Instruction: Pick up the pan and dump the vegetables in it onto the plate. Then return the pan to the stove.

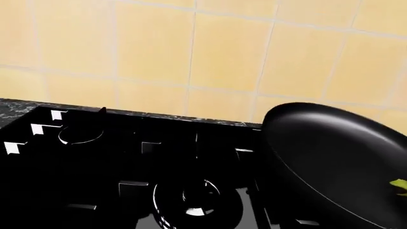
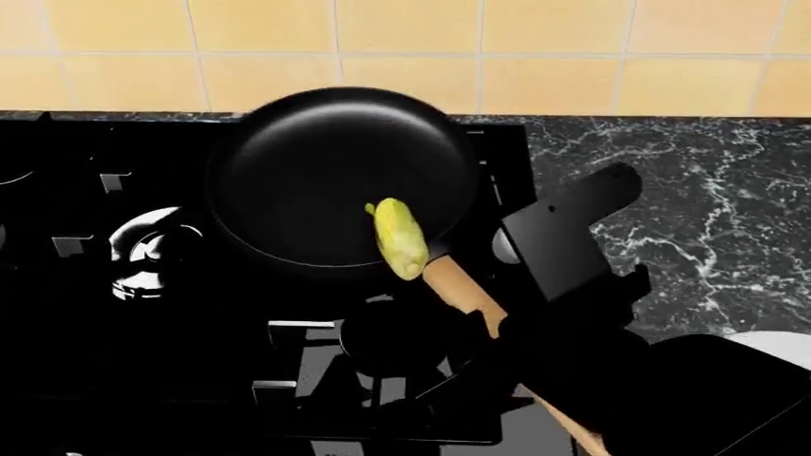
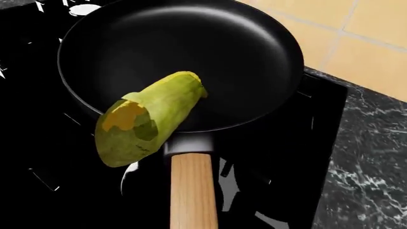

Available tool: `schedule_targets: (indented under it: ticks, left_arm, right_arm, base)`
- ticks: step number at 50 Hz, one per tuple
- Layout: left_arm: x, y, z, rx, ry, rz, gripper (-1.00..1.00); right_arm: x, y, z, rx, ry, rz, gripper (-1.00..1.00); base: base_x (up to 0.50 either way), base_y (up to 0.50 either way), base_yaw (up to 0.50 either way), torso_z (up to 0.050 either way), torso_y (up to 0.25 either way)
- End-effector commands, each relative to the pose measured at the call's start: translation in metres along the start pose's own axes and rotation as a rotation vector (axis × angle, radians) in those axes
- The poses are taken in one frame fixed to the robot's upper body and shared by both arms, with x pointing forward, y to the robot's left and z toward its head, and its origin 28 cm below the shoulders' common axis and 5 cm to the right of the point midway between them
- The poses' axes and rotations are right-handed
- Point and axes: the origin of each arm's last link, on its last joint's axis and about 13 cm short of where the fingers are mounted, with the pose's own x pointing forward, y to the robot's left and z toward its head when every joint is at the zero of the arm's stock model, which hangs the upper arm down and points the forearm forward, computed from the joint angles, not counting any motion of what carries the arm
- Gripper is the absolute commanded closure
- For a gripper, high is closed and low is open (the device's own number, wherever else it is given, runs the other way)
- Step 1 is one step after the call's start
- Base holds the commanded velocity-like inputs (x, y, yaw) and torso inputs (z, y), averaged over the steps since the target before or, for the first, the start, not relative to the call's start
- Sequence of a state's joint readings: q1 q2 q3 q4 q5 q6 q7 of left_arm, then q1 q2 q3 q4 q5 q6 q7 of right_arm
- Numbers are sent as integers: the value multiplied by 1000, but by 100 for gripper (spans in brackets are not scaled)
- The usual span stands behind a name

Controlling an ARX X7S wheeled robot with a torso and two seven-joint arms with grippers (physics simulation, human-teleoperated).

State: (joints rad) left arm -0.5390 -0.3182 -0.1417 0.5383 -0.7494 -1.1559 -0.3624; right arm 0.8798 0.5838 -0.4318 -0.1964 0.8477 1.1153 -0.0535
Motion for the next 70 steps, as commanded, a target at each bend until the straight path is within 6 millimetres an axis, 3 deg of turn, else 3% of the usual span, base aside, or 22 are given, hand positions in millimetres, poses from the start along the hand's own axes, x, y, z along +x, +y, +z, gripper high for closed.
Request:
schedule_targets:
  ticks: [1,9,16,20,40,70]
  left_arm:
    - [-2,3,16,3,-34,23,-100]
    - [-2,0,13,4,-23,13,-100]
    - [-3,2,13,3,-22,16,-100]
    - [-2,2,14,1,-22,15,-100]
    - [-3,1,13,2,-20,5,-100]
    - [-5,0,14,0,-24,12,-100]
  right_arm:
    - [-40,4,18,25,-53,-38,100]
    - [-76,9,16,116,-12,-45,100]
    - [-91,10,15,82,-16,-100,100]
    - [-93,11,12,-10,45,-161,100]
    - [-98,11,8,38,24,-186,100]
    - [-97,12,-4,96,-6,-176,100]
  base:
    - [0,0,0,0,0]
    - [0,0,0,0,3]
    - [0,0,0,2,3]
    - [-43,-34,0,0,2]
    - [-341,-429,0,1,2]
    - [-113,-500,0,1,2]
